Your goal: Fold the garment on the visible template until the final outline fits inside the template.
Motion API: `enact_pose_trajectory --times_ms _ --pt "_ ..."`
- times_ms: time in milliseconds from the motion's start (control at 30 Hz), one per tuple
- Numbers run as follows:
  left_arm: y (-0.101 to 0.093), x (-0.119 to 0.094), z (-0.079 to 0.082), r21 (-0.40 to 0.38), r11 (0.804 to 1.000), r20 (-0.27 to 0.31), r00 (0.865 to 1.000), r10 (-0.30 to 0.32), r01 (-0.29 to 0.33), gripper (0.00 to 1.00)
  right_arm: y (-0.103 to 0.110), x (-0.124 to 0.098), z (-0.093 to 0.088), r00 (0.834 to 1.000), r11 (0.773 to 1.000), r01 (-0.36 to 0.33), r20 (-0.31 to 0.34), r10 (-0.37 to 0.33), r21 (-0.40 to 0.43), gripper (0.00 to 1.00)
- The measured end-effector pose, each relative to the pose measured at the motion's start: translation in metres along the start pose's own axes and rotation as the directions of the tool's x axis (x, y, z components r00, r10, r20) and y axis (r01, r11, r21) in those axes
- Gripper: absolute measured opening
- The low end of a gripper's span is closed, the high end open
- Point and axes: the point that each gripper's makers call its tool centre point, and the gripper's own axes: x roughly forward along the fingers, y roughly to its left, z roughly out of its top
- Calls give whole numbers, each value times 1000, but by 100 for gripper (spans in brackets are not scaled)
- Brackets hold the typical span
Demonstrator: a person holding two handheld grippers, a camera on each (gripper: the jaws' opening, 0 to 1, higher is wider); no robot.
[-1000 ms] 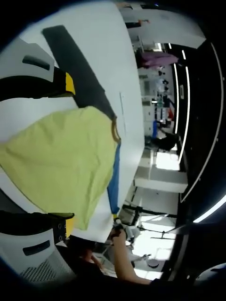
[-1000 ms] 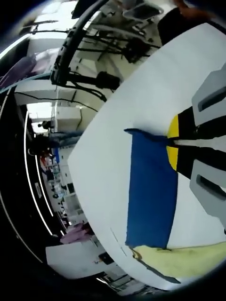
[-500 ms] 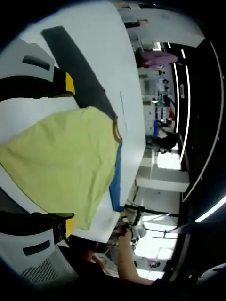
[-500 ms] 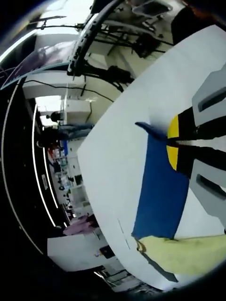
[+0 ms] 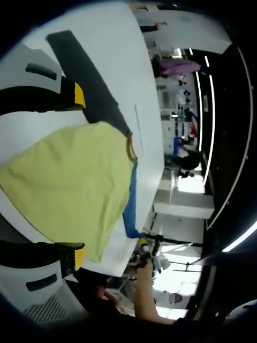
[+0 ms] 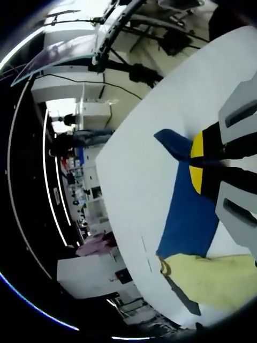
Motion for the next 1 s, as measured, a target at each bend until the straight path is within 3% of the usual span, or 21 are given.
enact_pose_trajectory --times_ms 467,1000 --pt "-1 -1 1 4 1000 6 1000 5 -5 99 39 5 19 992 993 -121 36 122 -14 0" --pt "-2 0 0 8 1000 8 1000 0 -1 99 98 15 24 963 960 -268 9 270 -80 0"
